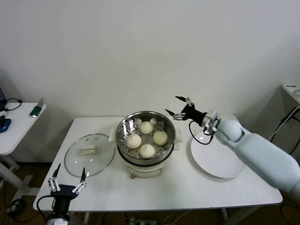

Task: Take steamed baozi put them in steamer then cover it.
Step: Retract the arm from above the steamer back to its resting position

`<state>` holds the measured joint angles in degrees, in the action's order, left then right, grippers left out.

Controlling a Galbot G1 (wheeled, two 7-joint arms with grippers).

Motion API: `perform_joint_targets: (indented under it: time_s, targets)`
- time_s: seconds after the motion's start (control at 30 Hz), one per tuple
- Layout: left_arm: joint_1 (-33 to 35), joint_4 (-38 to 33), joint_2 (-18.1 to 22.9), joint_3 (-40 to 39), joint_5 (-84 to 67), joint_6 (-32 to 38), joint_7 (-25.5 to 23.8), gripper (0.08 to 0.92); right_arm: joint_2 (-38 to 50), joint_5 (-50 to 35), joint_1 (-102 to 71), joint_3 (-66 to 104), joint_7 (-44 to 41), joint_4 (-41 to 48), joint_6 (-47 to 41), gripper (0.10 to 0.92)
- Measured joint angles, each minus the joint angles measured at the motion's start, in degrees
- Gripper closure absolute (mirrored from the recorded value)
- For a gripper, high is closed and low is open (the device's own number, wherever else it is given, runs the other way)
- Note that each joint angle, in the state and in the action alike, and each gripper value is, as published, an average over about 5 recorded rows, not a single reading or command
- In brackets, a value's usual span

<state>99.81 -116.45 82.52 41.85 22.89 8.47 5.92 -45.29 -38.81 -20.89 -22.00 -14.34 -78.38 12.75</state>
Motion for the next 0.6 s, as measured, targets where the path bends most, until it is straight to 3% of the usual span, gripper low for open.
perform_joint_targets:
  time_s: [0.6]
  targets:
    - [-6.3,5.8,-5.6,-2.4,34.8,-6.4,0.4,0.177,-6.8,4.2,-35.8,36.4,2.9,-8.3,0.3,0.203]
